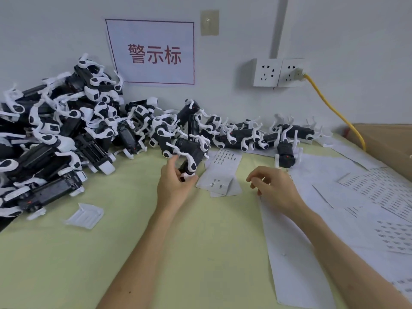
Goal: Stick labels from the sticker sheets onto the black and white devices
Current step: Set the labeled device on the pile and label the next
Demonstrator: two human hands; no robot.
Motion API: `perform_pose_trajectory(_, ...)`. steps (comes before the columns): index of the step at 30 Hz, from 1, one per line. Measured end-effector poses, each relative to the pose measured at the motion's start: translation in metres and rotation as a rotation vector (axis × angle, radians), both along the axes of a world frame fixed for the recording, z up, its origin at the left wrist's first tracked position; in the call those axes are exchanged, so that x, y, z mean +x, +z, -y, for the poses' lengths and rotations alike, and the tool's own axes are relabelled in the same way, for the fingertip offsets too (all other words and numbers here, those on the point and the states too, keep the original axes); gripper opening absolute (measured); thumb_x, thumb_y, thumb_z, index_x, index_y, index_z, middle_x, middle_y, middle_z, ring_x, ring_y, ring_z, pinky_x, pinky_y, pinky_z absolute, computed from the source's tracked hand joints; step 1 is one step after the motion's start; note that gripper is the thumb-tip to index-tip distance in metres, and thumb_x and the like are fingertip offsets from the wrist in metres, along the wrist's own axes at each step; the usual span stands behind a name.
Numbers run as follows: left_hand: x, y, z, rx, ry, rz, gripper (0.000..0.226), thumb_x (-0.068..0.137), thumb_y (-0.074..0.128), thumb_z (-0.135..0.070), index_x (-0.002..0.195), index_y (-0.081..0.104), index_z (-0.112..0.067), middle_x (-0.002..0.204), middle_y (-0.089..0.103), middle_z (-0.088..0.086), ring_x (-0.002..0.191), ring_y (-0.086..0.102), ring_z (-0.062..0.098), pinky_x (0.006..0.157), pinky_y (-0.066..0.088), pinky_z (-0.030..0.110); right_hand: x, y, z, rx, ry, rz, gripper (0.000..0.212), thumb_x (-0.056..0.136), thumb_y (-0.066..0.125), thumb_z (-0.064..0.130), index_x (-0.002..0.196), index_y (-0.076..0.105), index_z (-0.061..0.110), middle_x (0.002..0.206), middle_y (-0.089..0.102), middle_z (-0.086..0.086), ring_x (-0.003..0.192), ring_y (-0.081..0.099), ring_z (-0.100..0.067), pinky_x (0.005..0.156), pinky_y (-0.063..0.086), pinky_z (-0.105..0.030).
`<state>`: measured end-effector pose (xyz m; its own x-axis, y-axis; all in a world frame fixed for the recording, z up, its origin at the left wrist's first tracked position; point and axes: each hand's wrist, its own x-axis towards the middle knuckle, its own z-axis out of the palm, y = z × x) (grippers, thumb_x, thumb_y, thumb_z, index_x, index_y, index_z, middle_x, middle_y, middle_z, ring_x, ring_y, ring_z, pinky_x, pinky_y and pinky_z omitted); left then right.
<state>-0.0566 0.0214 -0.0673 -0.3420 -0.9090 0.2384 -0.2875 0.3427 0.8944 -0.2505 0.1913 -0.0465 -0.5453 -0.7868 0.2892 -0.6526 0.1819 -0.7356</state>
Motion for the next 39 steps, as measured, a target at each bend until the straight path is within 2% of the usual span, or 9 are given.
perform_pose_trajectory(6, 0.002, 0.001, -0.004, -0.095, 0.009, 0.03, 0.034, 0.085, 0.072, -0.017, 0.111, 0.066, -0.038, 0.114, 0.049, -0.004, 0.082, 0.062, 0.006, 0.08, 0.045, 0.028, 0.005, -0.001, 0.001, 0.035, 0.022, -0.016, 0.028, 0.093, 0.059, 0.008, 0.08, 0.07, 0.031, 0.074, 0.071, 0.005, 0.059, 0.062, -0.007, 0.066, 0.052, -0.033)
perform_pose_trajectory(14, -0.001, -0.003, -0.006, -0.213, 0.023, 0.067, 0.03, 0.094, 0.065, -0.016, 0.124, 0.066, -0.017, 0.084, 0.07, 0.007, 0.083, 0.063, 0.031, 0.078, 0.053, 0.044, 0.011, -0.003, 0.002, 0.048, 0.044, -0.047, 0.026, 0.093, 0.06, 0.009, 0.081, 0.07, 0.03, 0.081, 0.07, 0.013, 0.062, 0.063, -0.017, 0.066, 0.049, -0.028)
perform_pose_trajectory(18, 0.0, -0.002, -0.003, -0.078, 0.077, -0.082, 0.009, 0.095, 0.066, -0.026, 0.102, 0.065, -0.031, 0.073, 0.064, -0.008, 0.068, 0.06, 0.006, 0.059, 0.043, 0.012, 0.009, -0.005, 0.003, 0.013, 0.052, -0.051, 0.028, 0.093, 0.06, 0.008, 0.079, 0.069, 0.031, 0.083, 0.068, 0.021, 0.065, 0.061, -0.021, 0.064, 0.046, -0.024)
perform_pose_trajectory(21, 0.001, -0.002, 0.001, -0.011, 0.195, -0.238, 0.004, 0.094, 0.068, -0.031, 0.097, 0.065, -0.032, 0.079, 0.065, -0.011, 0.073, 0.06, -0.009, 0.06, 0.041, 0.006, 0.009, -0.005, 0.004, -0.022, 0.052, -0.06, 0.031, 0.092, 0.062, 0.007, 0.077, 0.069, 0.034, 0.086, 0.066, 0.023, 0.068, 0.061, -0.014, 0.062, 0.043, -0.016)
perform_pose_trajectory(24, 0.0, -0.002, 0.005, 0.034, 0.258, -0.352, 0.02, 0.097, 0.065, -0.037, 0.087, 0.066, -0.02, 0.071, 0.067, -0.008, 0.073, 0.07, 0.013, 0.069, 0.054, 0.029, 0.006, -0.005, 0.004, -0.059, 0.054, -0.043, 0.034, 0.091, 0.063, 0.006, 0.077, 0.068, 0.036, 0.089, 0.067, 0.016, 0.072, 0.062, -0.01, 0.064, 0.041, -0.018)
perform_pose_trajectory(29, 0.0, 0.007, 0.0, 0.157, 0.168, -0.536, 0.036, 0.103, 0.057, -0.043, 0.083, 0.067, -0.014, 0.069, 0.072, 0.003, 0.065, 0.074, 0.022, 0.069, 0.061, 0.035, 0.011, -0.004, 0.003, -0.176, 0.091, -0.107, 0.023, 0.091, 0.068, 0.024, 0.105, 0.063, 0.04, 0.114, 0.062, 0.015, 0.094, 0.059, -0.001, 0.071, 0.042, -0.016)
perform_pose_trajectory(32, -0.003, 0.01, -0.01, 0.154, 0.031, -0.498, 0.045, 0.106, 0.05, -0.045, 0.083, 0.073, -0.014, 0.066, 0.073, 0.012, 0.055, 0.072, 0.03, 0.055, 0.061, 0.033, 0.018, -0.003, 0.002, -0.246, 0.113, -0.192, 0.074, 0.078, 0.073, 0.053, 0.143, 0.044, 0.035, 0.14, 0.048, 0.014, 0.123, 0.05, -0.002, 0.093, 0.044, -0.022)
perform_pose_trajectory(35, -0.007, 0.009, -0.025, 0.105, -0.089, -0.36, 0.055, 0.102, 0.051, -0.052, 0.078, 0.073, -0.007, 0.057, 0.069, 0.014, 0.046, 0.067, 0.028, 0.046, 0.056, 0.031, 0.02, -0.004, 0.005, -0.187, 0.195, -0.294, 0.103, 0.074, 0.084, 0.047, 0.158, 0.026, 0.029, 0.157, 0.031, 0.015, 0.144, 0.034, -0.009, 0.114, 0.029, -0.023)
perform_pose_trajectory(39, -0.011, 0.008, -0.038, 0.056, -0.171, -0.259, 0.064, 0.097, 0.048, -0.059, 0.073, 0.066, -0.003, 0.053, 0.065, 0.013, 0.04, 0.058, 0.022, 0.04, 0.045, 0.025, 0.016, -0.008, 0.007, -0.13, 0.315, -0.251, 0.068, 0.08, 0.084, 0.028, 0.14, 0.053, 0.026, 0.125, 0.052, 0.019, 0.112, 0.053, 0.004, 0.092, 0.036, -0.007)
